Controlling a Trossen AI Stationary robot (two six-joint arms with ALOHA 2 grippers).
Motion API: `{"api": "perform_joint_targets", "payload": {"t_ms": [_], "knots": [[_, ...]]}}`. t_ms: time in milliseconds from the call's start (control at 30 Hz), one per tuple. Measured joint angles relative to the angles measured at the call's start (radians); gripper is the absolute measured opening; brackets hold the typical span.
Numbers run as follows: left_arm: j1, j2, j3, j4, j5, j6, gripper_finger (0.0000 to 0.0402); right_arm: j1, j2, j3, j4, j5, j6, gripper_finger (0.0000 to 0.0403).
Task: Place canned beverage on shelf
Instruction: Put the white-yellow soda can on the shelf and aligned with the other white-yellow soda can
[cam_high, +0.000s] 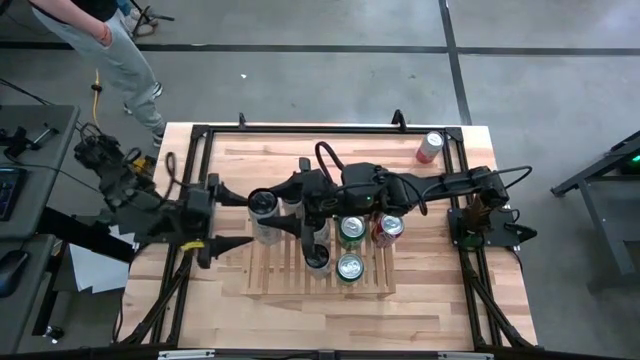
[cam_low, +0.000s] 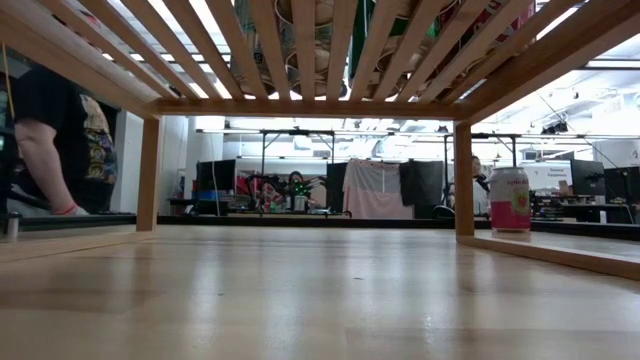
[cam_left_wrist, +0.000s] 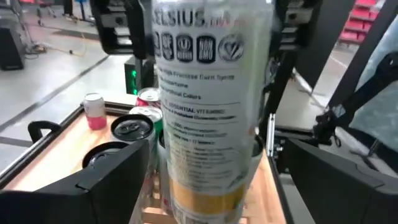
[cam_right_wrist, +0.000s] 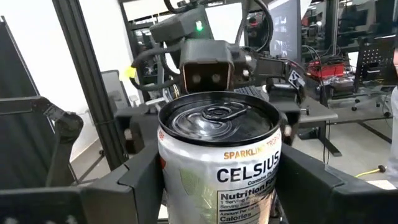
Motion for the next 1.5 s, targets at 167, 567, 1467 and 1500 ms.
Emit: {"api": "perform_joint_targets", "payload": {"t_ms": [167,567,1467,1500], "knots": [[0.098,0.006,0.000,0.030,0.122,0.032,0.0360,-0.002,0.000,0.000,0.010,-0.001,-0.008,0.0233],[0.221,0.018,0.000,0.102,0.320,0.065,0.0355,-0.006,0.000,0.000,0.014,-0.017,-0.014,0.0233],[0.252,0.020,-0.004,0.034,0.272,0.073,0.0231,-0.016,-0.049,0.003,-0.045,-0.012,-0.029,0.0372],[0.246,0.019,-0.008,0.042,0.259,0.077,0.0231,-0.018,-0.063,0.003,-0.065,-0.007,-0.030,0.0374]]}}
